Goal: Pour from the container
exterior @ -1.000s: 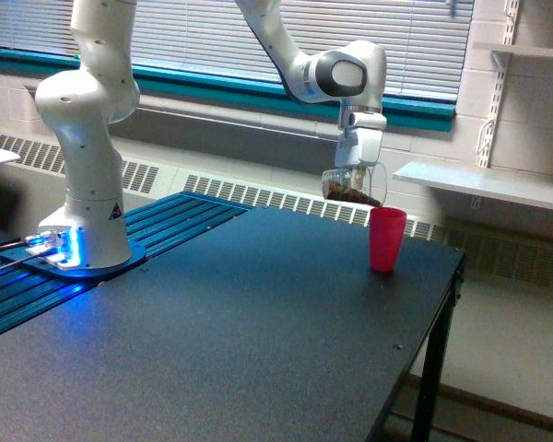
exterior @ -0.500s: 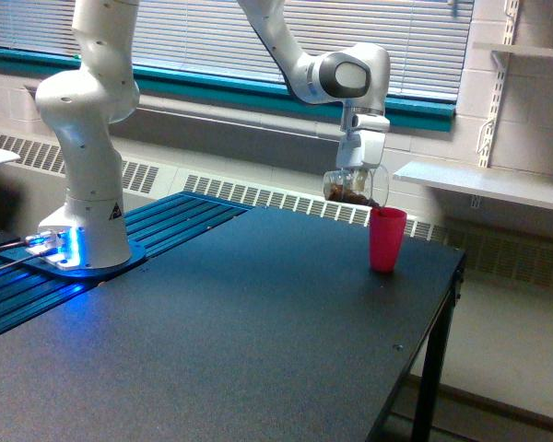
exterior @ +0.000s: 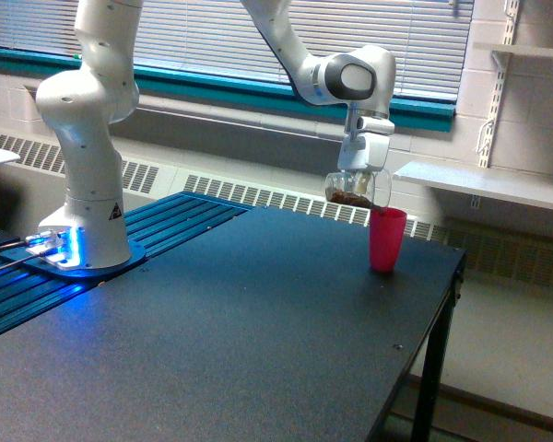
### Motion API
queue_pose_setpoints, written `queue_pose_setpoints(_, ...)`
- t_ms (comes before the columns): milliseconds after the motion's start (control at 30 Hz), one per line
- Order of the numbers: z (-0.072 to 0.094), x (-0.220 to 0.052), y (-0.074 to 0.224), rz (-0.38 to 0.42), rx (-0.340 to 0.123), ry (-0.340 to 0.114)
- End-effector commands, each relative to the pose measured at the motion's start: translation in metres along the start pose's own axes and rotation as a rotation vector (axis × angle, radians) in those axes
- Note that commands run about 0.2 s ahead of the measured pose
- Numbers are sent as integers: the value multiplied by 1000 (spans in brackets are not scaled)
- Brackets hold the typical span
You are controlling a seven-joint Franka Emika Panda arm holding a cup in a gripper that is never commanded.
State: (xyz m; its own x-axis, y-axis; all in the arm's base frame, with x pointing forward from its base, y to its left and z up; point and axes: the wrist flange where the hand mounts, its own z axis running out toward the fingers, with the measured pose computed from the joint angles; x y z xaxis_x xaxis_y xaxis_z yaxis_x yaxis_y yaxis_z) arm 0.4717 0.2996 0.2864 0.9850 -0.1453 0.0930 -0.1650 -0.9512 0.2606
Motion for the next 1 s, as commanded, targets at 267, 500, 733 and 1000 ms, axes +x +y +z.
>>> queue_pose_setpoints(267, -4, 6, -7, -38, -16, -5)
queue_pose_setpoints(500, -4, 9, -7, -44, -31, -13)
queue_pose_setpoints(733, -5, 9, -9, -50, -29, -24)
queue_pose_setpoints(1000, -8, 11, -13, -62, -22, -32)
